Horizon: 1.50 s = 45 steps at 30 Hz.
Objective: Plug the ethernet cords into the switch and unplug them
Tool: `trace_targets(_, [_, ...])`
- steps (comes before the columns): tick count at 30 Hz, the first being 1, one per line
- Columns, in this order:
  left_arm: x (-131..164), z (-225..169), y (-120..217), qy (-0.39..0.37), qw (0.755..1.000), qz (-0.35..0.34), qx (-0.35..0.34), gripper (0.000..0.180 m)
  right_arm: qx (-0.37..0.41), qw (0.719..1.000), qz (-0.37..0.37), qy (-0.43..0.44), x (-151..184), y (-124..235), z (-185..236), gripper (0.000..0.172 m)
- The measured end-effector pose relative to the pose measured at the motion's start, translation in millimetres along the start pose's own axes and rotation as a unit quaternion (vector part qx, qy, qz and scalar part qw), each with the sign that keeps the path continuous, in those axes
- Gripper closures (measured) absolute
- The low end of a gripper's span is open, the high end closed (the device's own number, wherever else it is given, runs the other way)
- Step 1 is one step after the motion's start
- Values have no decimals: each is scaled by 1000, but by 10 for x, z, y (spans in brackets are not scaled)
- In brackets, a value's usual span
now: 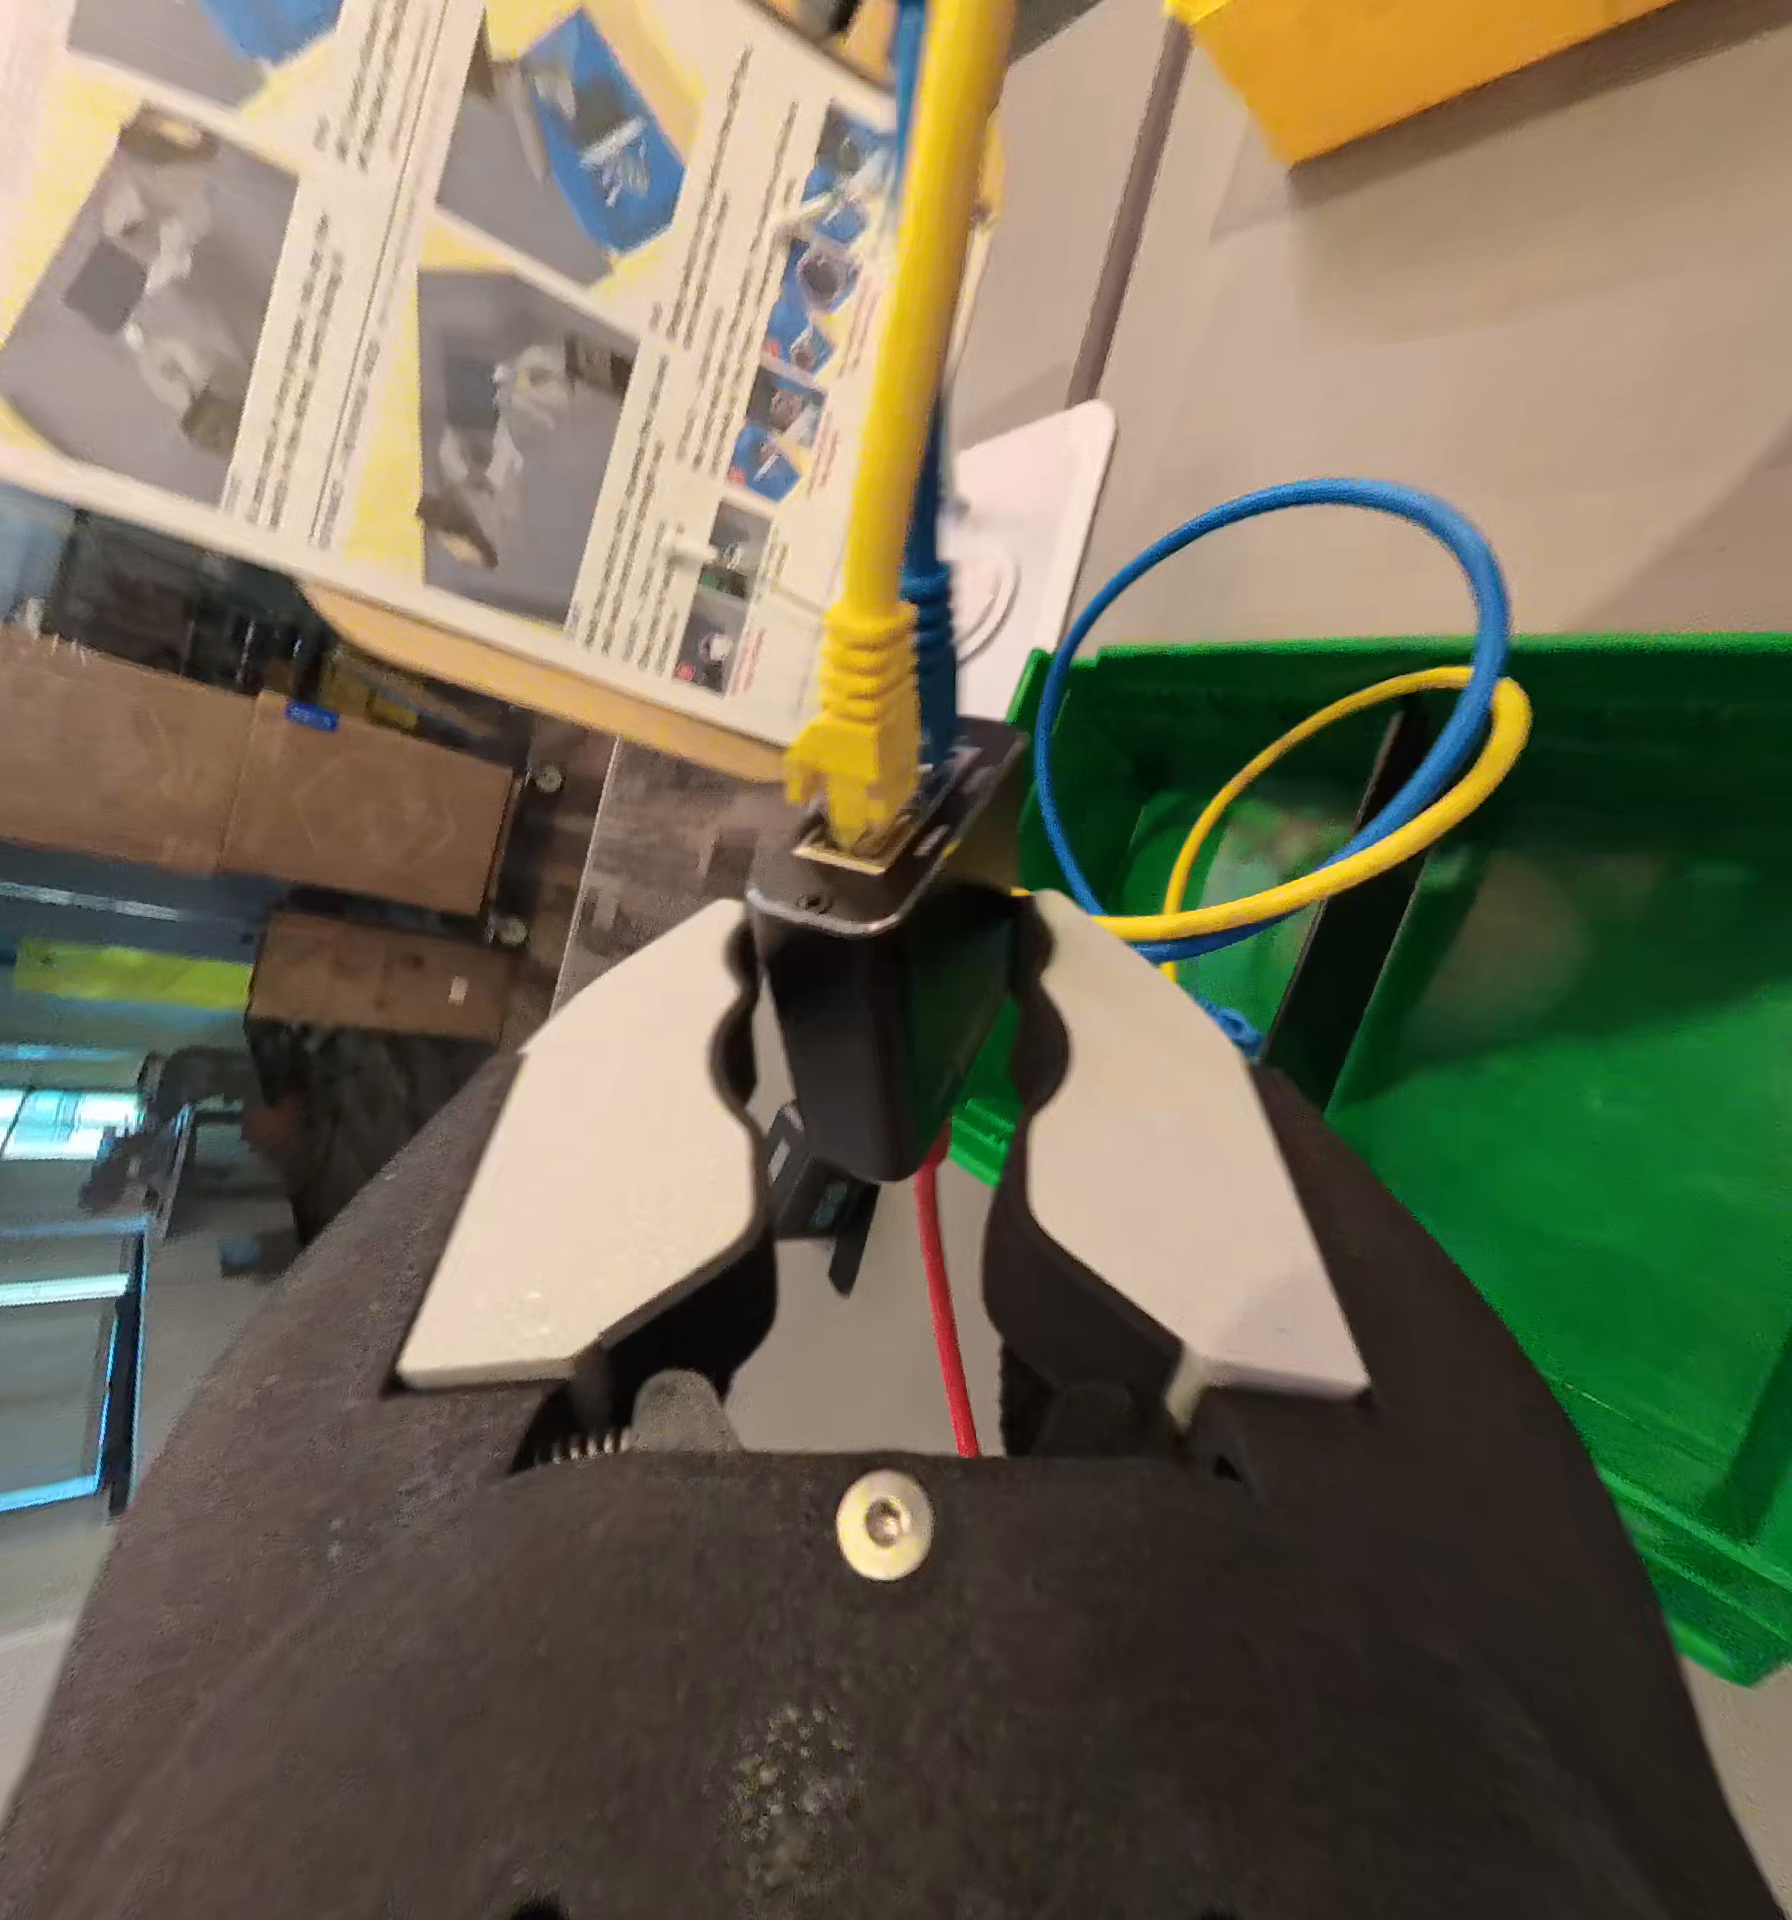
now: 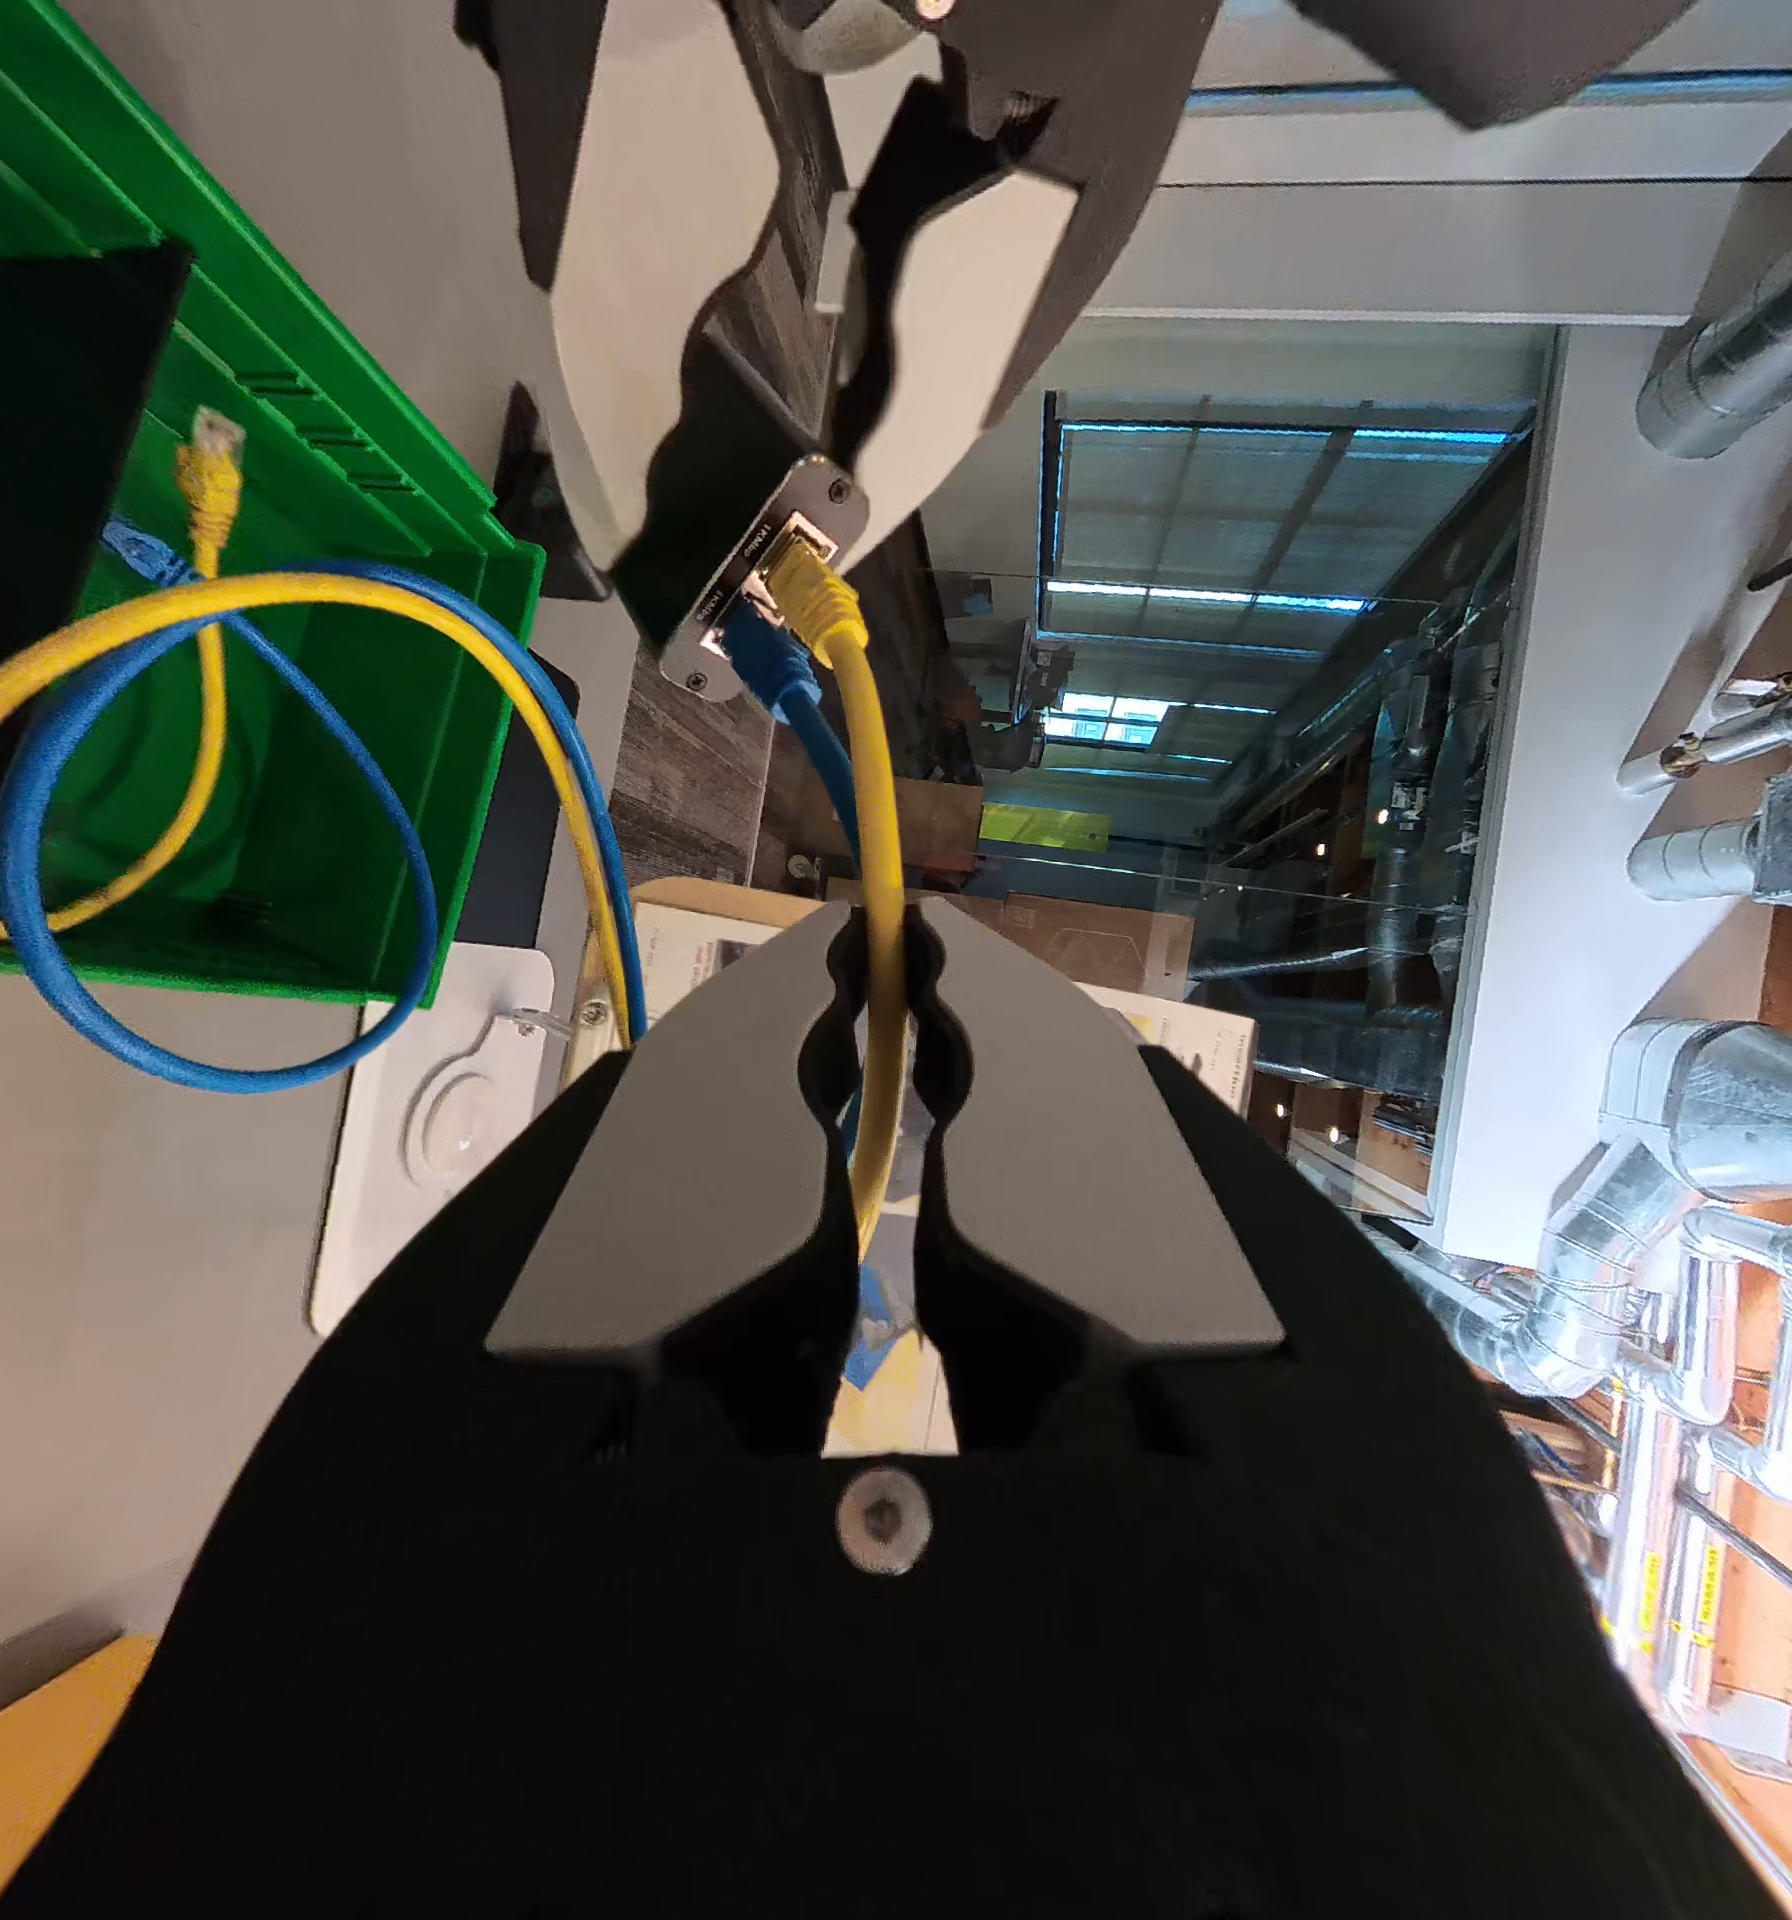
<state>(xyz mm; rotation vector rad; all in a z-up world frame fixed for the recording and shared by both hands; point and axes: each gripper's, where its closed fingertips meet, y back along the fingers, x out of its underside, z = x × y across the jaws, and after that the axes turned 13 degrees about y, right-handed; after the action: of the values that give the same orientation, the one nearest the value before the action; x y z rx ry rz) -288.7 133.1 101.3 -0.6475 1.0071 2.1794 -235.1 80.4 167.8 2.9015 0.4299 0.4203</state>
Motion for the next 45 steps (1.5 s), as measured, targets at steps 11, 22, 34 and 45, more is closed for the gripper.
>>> trace_targets(11, [-1013, 669, 473, -88, 993, -20, -79, 155, 47, 998, 22, -21, 589, 427, -999, 165])
trace_targets(22, [-2665, 1306, 1423, -174, 971, 2, -164, 155, 59, 992, 34, -104, 1196, 1397, -2272, 164])
trace_targets(34, [-1918, 79, 174, -155, 984, 71, -59, 154, -76, 983, 16, -167, 1344, 1162, -271, 165])
trace_targets(45, [-1214, -852, -765, -194, 969, 155, -6, 155, -178, 944, -48, -274, 1263, 927, 1387, 164])
